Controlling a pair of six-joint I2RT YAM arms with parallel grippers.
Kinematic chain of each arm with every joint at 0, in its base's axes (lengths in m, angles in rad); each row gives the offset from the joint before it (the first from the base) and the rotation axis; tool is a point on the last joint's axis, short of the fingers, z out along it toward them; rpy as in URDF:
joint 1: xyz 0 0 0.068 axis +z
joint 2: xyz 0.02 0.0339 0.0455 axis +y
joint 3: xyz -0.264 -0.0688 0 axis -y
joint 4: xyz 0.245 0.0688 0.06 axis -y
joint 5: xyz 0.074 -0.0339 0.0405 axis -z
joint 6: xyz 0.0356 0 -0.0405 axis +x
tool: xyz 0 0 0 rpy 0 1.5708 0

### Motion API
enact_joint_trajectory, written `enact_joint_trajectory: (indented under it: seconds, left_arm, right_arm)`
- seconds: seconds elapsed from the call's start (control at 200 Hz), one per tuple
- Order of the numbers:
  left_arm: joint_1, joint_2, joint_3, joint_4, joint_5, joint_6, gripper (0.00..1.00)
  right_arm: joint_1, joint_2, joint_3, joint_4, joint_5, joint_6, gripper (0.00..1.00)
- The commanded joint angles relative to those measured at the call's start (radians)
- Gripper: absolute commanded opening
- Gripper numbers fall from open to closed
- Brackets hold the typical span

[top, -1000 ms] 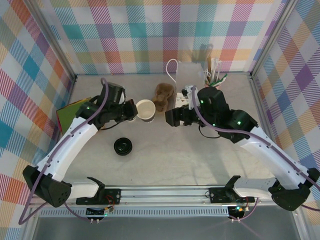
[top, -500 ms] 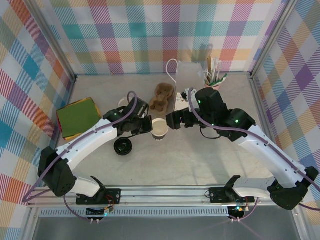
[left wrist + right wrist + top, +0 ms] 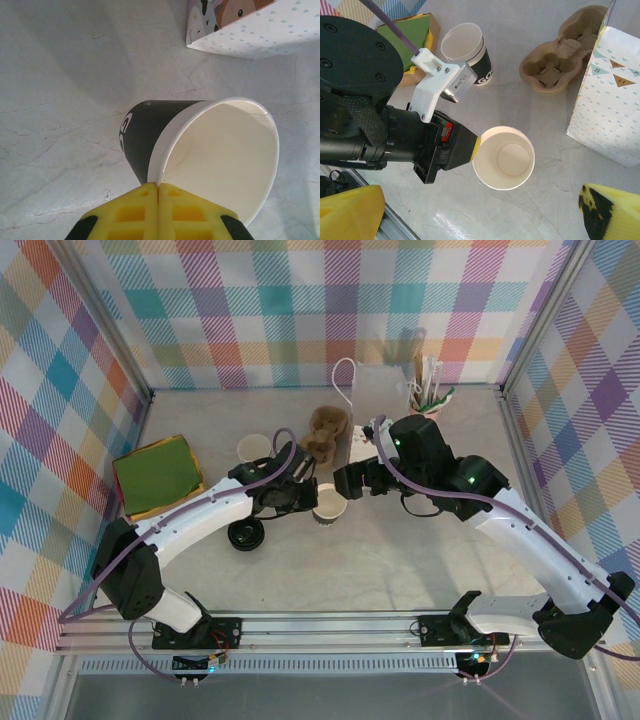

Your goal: Pack the takeout coffee

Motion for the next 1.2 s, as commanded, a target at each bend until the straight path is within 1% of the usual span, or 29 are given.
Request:
enact_joint_trajectory:
  seconds: [0.0,0.135,0.255,0.45,0.56,0.71,0.915,1.105,1.195]
  left_arm:
    - [-0.015,0.012,-0.005,0.021,-0.009,0.007,0.00]
    - [-0.019,0.024,-0.006,0.024,-0.014,-0.002,0.00]
    - [-0.019,0.031,0.001,0.012,0.005,-0.015,0.00]
    - [-0.018,0.010,-0.002,-0.002,0.003,-0.016,0.00]
    - [-0.015,0.011,0.000,0.011,0.042,-0.027,0.00]
    - [-0.012,0.000,0.008,0.005,0.044,-0.041,0.00]
    - [-0.013,-0.011,-0.013,-0.016,0.087,-0.089,0.00]
    - [-0.008,-0.045,-0.039,-0.063,0.046,-0.101,0.00]
    - [-0.003,-0.055,-0.059,-0.060,0.063,-0.108,0.00]
  right_arm:
    - [-0.009,0.007,0.008,-0.019,-0.007,-0.013,0.99]
    - [-0.009,0.000,-0.001,-0.018,-0.005,-0.018,0.99]
    - [-0.010,-0.005,-0.001,-0.027,-0.004,-0.022,0.99]
    - [-0.014,-0.017,-0.015,-0.027,-0.008,-0.021,0.99]
    - [-0.014,-0.017,-0.027,-0.025,-0.016,-0.016,0.99]
    - [-0.017,-0.015,-0.040,-0.022,-0.018,-0.013,0.99]
    - [-0.018,0.015,-0.025,-0.056,-0.028,-0.009,0.99]
    - [-0.018,0.028,-0.041,-0.038,-0.046,-0.009,0.99]
    - [-0.018,0.039,-0.039,-0.035,-0.051,-0.010,0.99]
